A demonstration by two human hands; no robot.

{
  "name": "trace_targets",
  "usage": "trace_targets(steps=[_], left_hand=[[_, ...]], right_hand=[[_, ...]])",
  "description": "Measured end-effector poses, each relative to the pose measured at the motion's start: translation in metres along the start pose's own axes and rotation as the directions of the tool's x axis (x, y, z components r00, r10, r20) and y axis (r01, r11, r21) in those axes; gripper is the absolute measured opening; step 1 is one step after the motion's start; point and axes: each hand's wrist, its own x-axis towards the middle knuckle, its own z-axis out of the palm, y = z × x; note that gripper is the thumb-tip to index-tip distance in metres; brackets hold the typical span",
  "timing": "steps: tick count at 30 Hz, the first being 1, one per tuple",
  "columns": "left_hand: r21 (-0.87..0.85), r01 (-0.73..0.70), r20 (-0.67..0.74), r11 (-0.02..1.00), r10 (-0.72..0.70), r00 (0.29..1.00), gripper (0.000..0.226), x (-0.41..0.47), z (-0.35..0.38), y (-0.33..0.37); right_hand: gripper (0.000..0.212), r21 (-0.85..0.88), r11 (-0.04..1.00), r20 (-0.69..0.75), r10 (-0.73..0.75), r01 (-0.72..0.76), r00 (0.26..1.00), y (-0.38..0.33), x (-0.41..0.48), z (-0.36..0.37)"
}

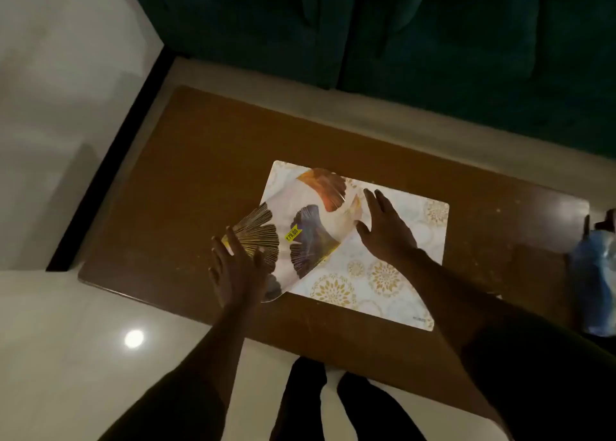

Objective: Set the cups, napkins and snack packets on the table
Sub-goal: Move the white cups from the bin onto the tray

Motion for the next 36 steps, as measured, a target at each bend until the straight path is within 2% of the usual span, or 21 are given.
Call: trace_targets(steps=[2,6,12,15,17,23,29,33,36], left_hand=[[-0.025,0.09,0.017,0.996,-0.09,0.996,0.076,0.004,0.011,-0.01],[-0.048,0.145,0.026,0.988,-0.144,0.989,0.076,0.014,0.037,-0.029],[-0.09,0.181,-0.027,0.979,-0.184,0.983,0.077,0.032,0.056,-0.036],[-0.12,0.197,-0.049,0.973,-0.204,0.978,0.073,0.039,0.06,-0.035],[-0.122,0.181,-0.07,0.976,-0.19,0.979,0.07,0.046,0.06,-0.032],[-0.049,-0.016,0.006,0.999,0.016,1.0,0.066,0.069,0.058,0.003],[0.049,-0.286,0.09,0.957,0.281,0.956,0.06,0.083,0.069,0.052],[0.136,-0.334,0.085,0.933,0.325,0.942,0.062,0.075,0.078,0.059],[0.164,-0.344,0.123,0.924,0.327,0.937,0.063,0.074,0.079,0.057]], right_hand=[[0.07,-0.042,0.999,0.027,0.014,-0.013,1.0,0.007,0.012,0.01],[0.071,-0.072,0.997,0.077,0.032,-0.026,0.997,0.018,0.039,0.032],[0.073,0.12,0.981,0.084,0.145,-0.154,0.986,0.011,0.07,0.055],[0.058,0.147,0.967,0.018,0.21,-0.21,0.978,0.012,0.078,0.061],[0.049,0.222,0.925,-0.013,0.319,-0.309,0.948,0.017,0.076,0.061],[0.034,0.441,0.67,0.099,0.626,-0.598,0.774,0.057,0.008,0.073],[0.033,0.396,0.541,0.197,0.739,-0.742,0.644,0.077,-0.061,0.096],[0.037,0.437,0.518,0.203,0.74,-0.735,0.642,0.085,-0.069,0.098],[0.037,0.403,0.562,0.182,0.724,-0.722,0.665,0.086,-0.07,0.095]])
